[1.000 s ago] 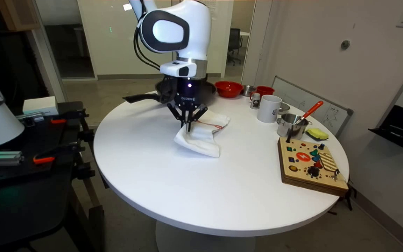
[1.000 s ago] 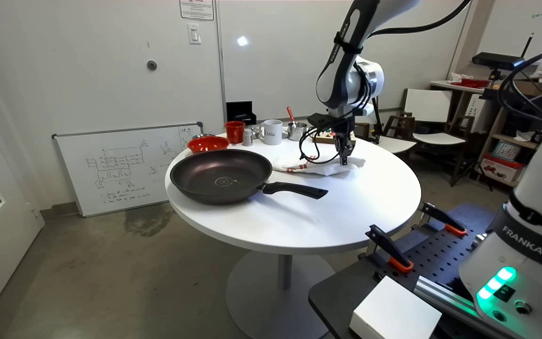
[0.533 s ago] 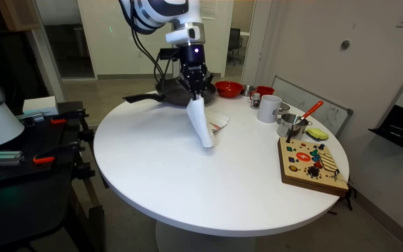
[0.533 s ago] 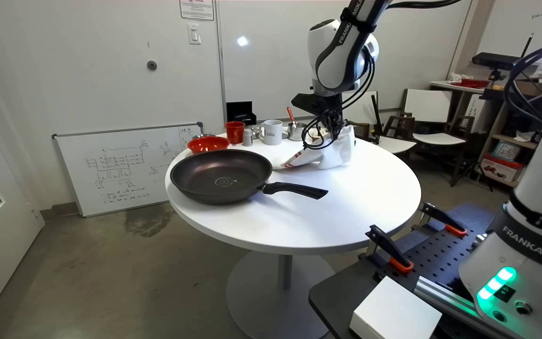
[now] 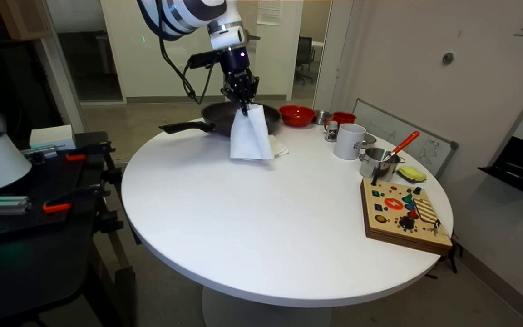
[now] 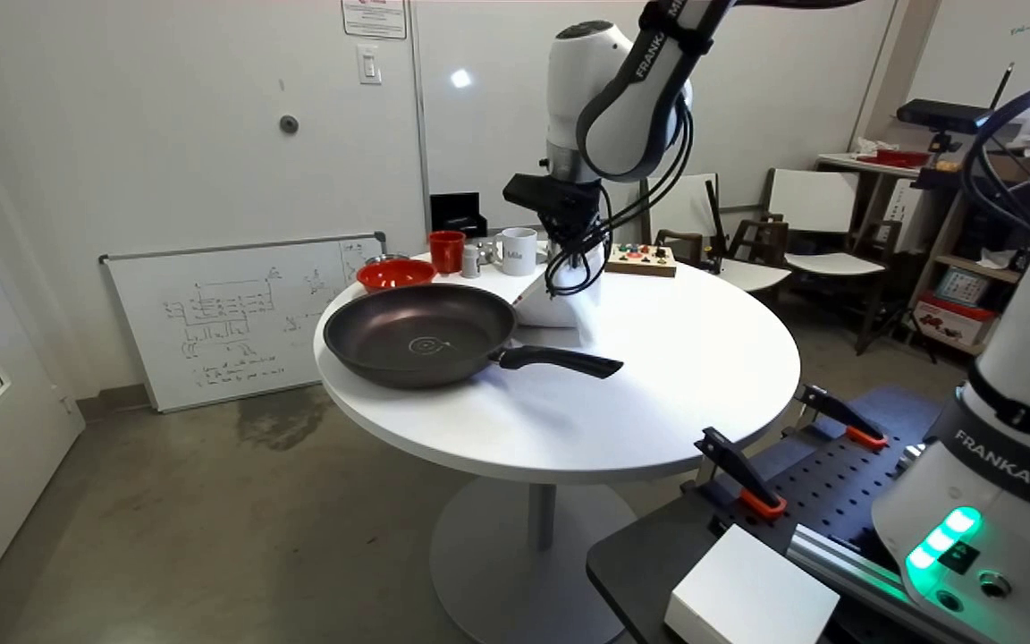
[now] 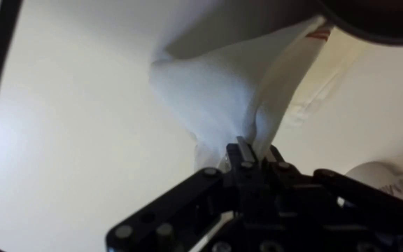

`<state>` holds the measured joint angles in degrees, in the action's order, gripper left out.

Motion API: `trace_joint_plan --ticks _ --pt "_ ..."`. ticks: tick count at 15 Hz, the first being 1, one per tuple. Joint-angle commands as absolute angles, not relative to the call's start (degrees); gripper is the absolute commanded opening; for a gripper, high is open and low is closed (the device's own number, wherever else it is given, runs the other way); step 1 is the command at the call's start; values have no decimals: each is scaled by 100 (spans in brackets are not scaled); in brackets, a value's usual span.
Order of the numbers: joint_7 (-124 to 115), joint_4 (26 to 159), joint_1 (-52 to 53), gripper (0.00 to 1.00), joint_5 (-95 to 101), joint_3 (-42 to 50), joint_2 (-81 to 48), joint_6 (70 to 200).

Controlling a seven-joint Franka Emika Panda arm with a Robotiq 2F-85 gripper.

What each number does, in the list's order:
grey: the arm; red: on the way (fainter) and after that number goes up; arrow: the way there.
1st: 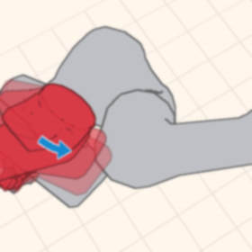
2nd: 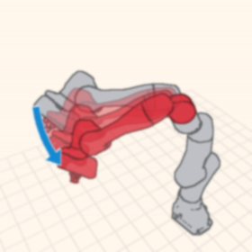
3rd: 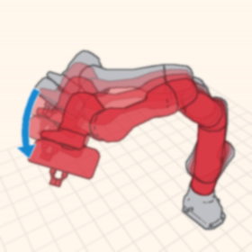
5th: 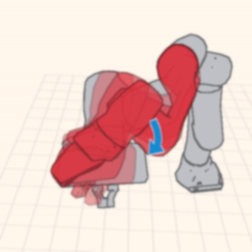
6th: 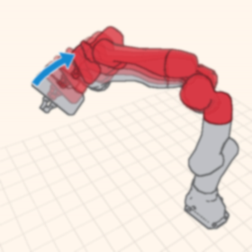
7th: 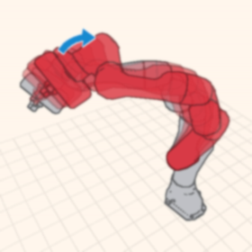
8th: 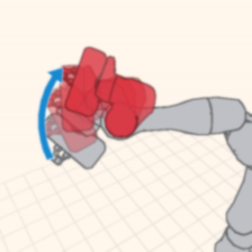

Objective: Fold the towel twice.

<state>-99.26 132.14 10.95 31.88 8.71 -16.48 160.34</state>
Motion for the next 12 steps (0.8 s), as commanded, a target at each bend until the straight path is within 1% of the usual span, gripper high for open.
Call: trace_joint_plan --ticks 1,5,7,9,10,12 --pt "-8425 13585 440 1 2224 137 -1863 16852" --pt "-6786 13754 -1240 2 1529 -1611 -2312 17198" --pt "-5980 13652 -2108 2 1201 -2491 -2664 17143" --pt "-5175 13515 -2997 2 1047 -3303 -2969 16789" --pt "-4786 13477 -3394 2 995 -3611 -3066 16551" --pt "-4720 13325 -3528 1 1080 -3593 -3117 15890"
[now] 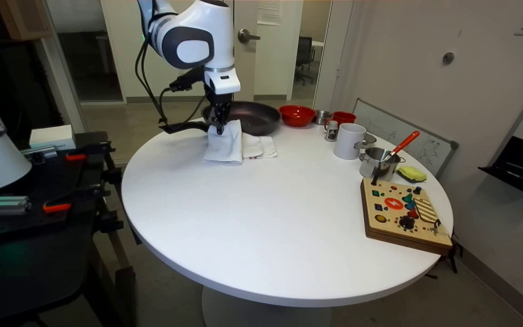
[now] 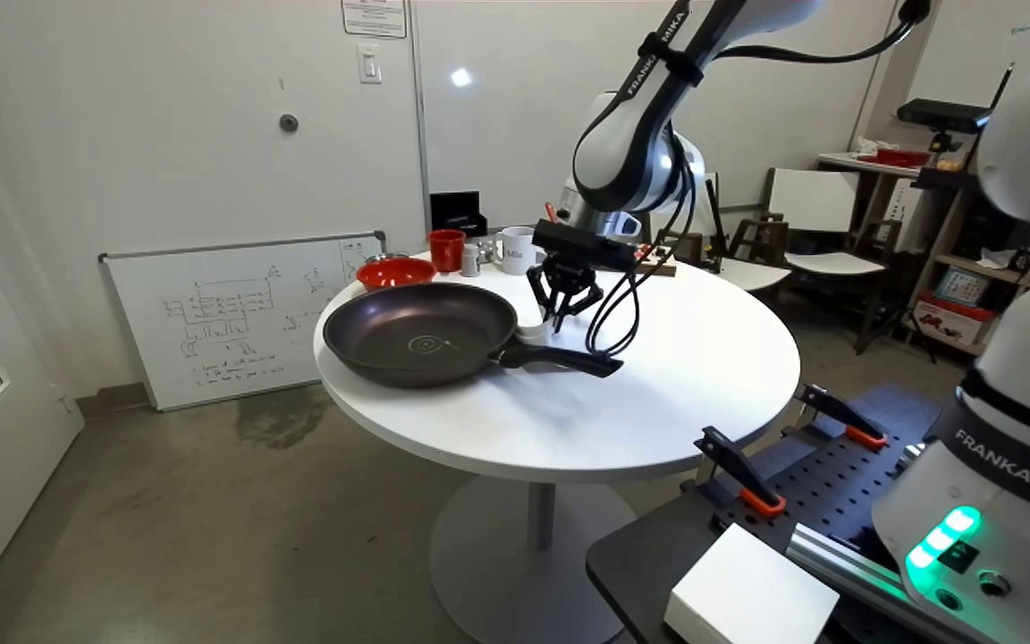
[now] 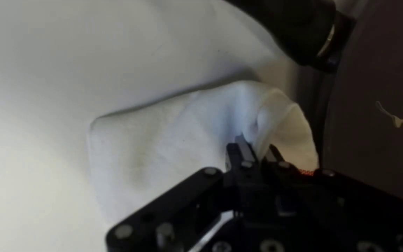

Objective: Fold the towel twice.

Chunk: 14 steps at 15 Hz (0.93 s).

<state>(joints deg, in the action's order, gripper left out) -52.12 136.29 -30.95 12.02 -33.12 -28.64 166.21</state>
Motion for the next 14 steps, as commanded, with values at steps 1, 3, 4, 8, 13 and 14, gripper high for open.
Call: trace_joint_plan --ticks 1,3,4,8,13,14 --pt "-4079 13287 -2736 1 56 -2883 -2833 15676" --pt "-3604 13174 -2343 1 -638 -2410 -2754 15598" --pt "-3343 13074 -2103 2 -980 -2193 -2747 15540" --pt "-2775 12890 -1200 2 -1791 -1467 -2712 15436" --pt "-2635 12808 -371 1 -1821 -793 -2789 15336" --pt "-2709 12812 -198 3 -1739 -638 -2816 15362"
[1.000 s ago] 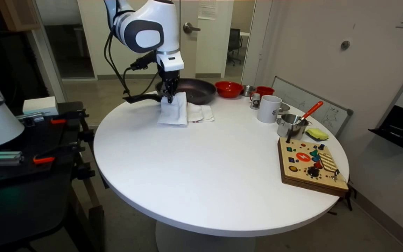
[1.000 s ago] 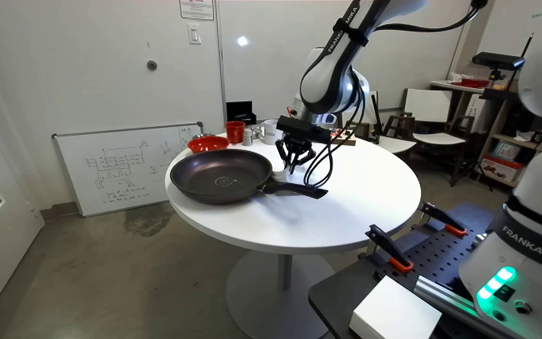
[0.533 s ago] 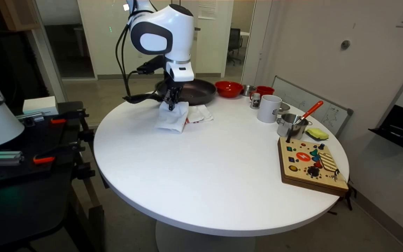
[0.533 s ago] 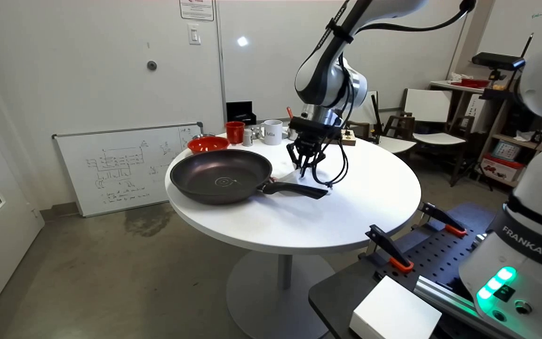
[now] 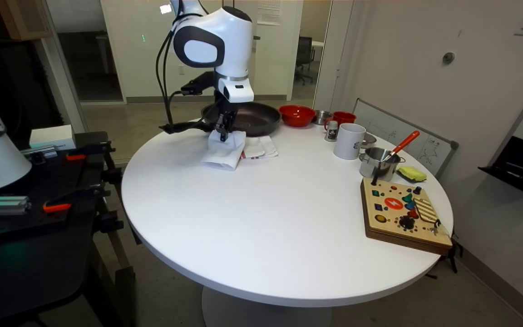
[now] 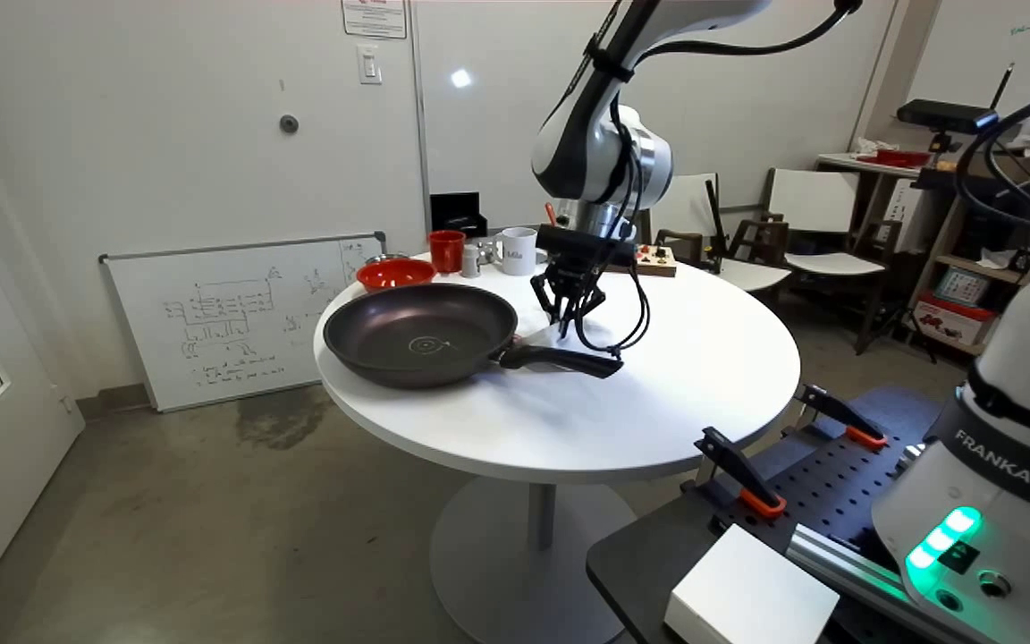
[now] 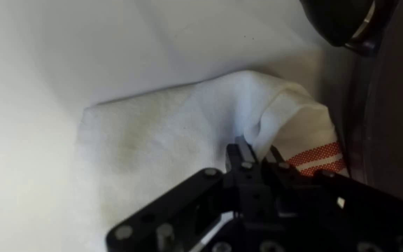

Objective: Fold the towel twice.

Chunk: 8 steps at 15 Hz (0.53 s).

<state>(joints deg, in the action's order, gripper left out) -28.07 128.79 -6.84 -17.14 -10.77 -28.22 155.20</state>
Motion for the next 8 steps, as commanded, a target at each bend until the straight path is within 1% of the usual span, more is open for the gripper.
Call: trace_joint_plan --ticks 1,6,7,8 --pt "-2725 12792 -94 4 -1732 -544 -2838 15342" --pt "-2770 12683 262 3 -1711 -253 -2960 15374" --pt "-2781 12653 309 7 -1706 -223 -2980 15371" --pt "-2796 12650 351 31 -1697 -190 -2977 15381"
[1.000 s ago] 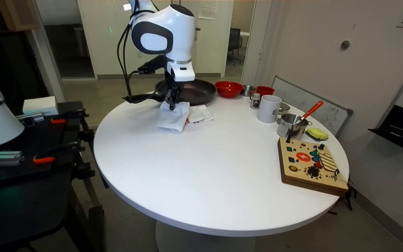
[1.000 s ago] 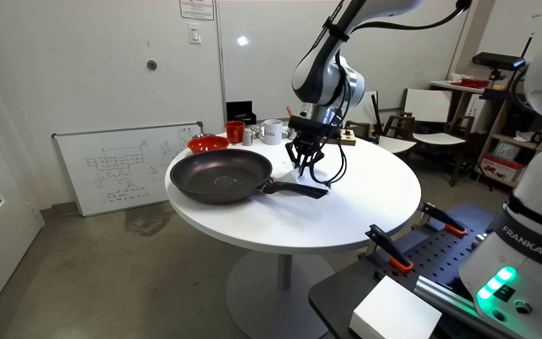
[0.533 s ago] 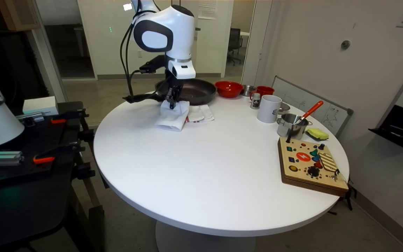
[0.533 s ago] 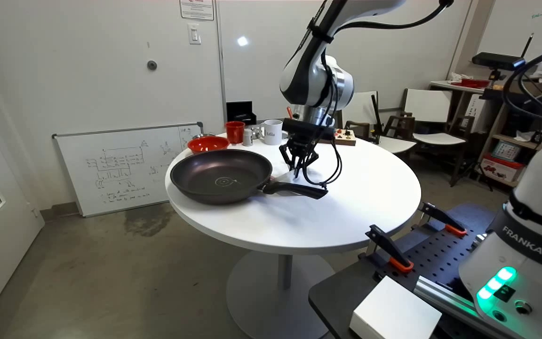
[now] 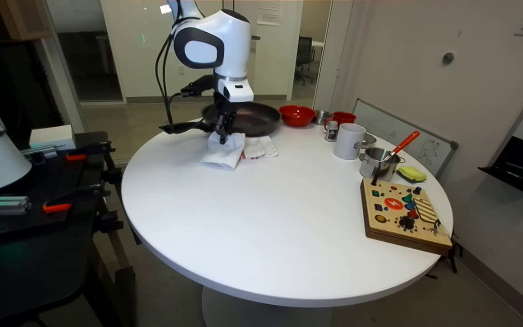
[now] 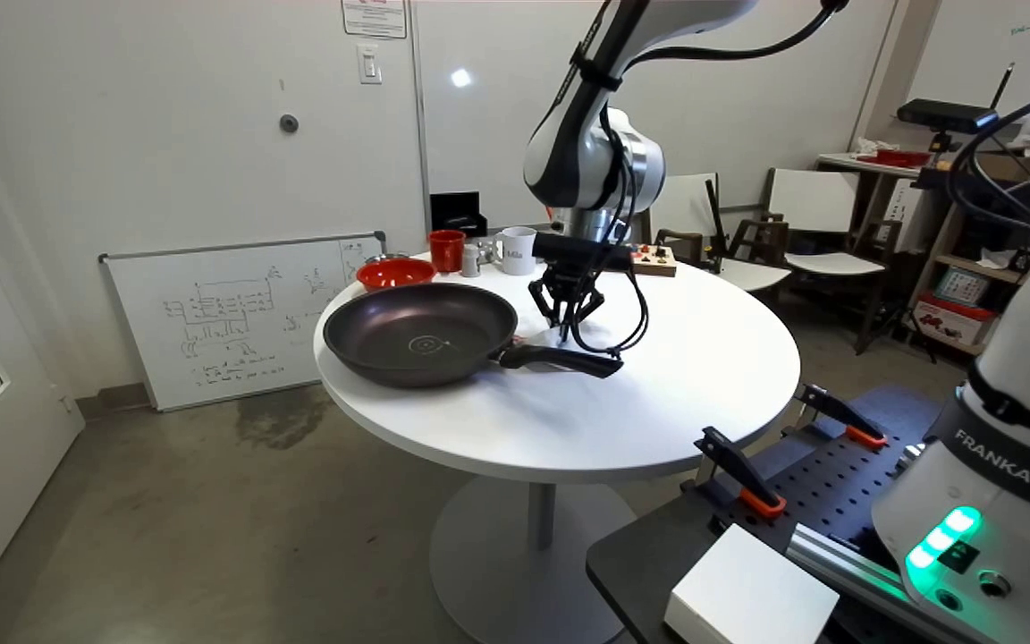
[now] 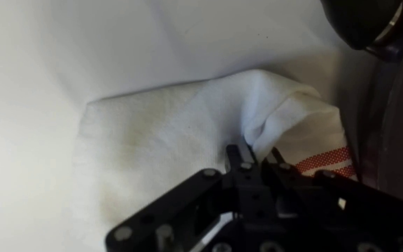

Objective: Fold the towel twice.

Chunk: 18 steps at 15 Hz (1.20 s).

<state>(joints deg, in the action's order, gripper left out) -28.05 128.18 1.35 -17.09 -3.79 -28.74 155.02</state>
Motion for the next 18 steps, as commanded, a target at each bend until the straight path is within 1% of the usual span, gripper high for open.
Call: trace_joint_plan --ticks 1,2,3,4,6,11,18 --pt "-2829 12630 409 32 -1676 -150 -2990 15392" --pt "-2823 12616 439 36 -1669 -129 -2994 15384" --pt "-2825 12600 471 42 -1659 -108 -2997 15375" --pt "-2829 12582 502 50 -1643 -85 -3001 15363" --pt "-2843 12552 553 62 -1613 -35 -3009 15360" --pt "-2922 12502 639 100 -1596 89 -3028 15380" --pt "-3255 12390 637 100 -1717 246 -2926 15336"
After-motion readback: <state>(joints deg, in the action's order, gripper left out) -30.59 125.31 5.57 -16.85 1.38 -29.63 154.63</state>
